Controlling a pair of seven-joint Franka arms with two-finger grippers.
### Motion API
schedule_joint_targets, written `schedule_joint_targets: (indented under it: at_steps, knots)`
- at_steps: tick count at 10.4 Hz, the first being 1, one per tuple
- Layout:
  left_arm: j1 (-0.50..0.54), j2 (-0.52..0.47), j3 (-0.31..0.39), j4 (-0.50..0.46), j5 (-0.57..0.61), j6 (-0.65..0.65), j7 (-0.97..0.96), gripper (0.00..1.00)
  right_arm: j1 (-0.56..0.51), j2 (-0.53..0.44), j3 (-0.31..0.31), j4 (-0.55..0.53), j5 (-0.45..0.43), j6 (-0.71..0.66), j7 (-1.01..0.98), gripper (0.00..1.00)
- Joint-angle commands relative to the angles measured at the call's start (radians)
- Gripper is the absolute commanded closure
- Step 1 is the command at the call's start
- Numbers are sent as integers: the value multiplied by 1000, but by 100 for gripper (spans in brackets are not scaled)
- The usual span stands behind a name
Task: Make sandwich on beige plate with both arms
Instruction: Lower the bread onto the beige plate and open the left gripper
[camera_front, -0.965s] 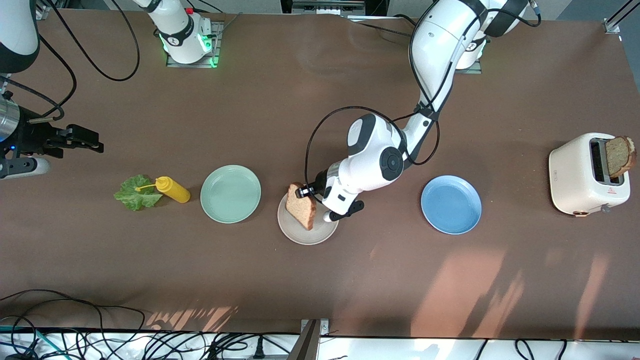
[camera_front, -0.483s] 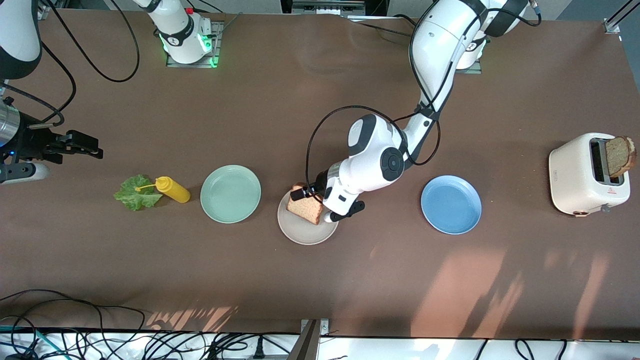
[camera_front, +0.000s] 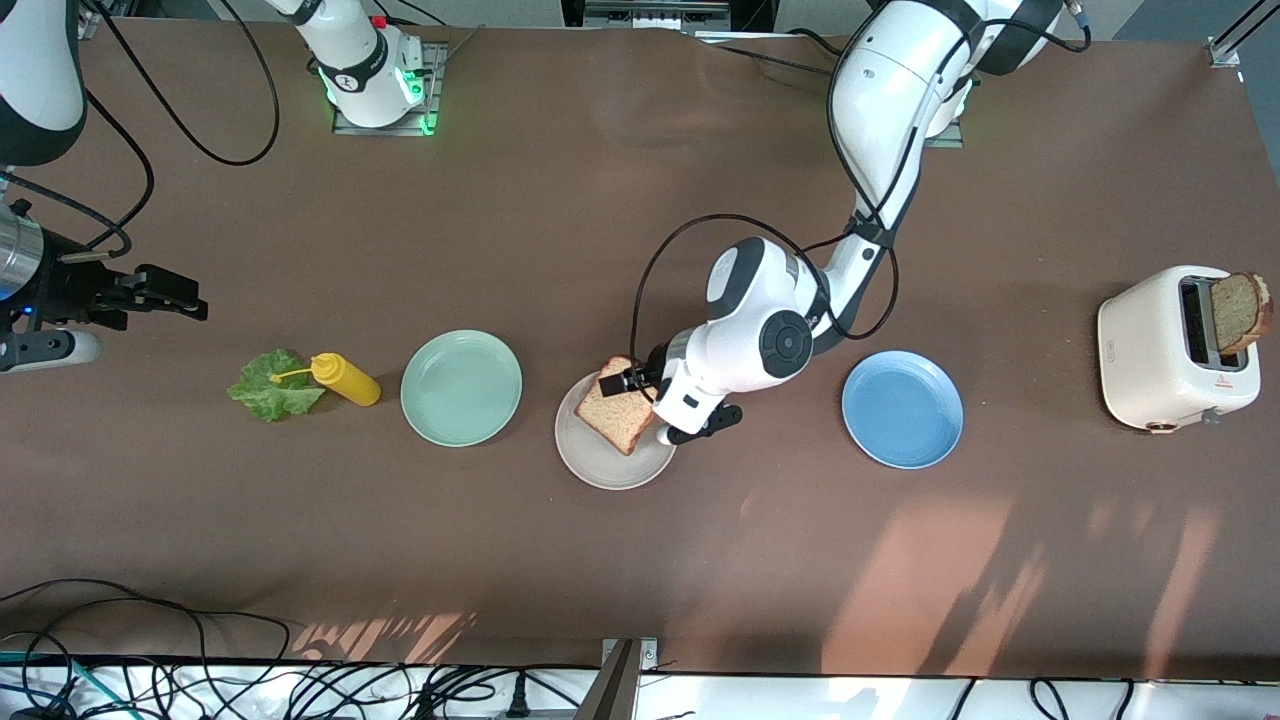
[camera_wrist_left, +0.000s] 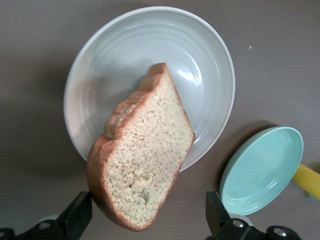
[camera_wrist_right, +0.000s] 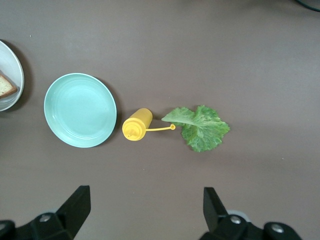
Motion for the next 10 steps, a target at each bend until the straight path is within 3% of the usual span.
schedule_joint_targets:
  at_steps: [1,7,10]
  knots:
    - [7,2,-1,4,66,-57,14,0,-9,-8,2,-10,22,12,7,0]
    - [119,-45,2,13,128,-313,37,0,-14,-8,2,-10,38,12,7,0]
    - [197,-134,0,7,275,-434,54,0,-27,-8,2,-11,45,12,4,0]
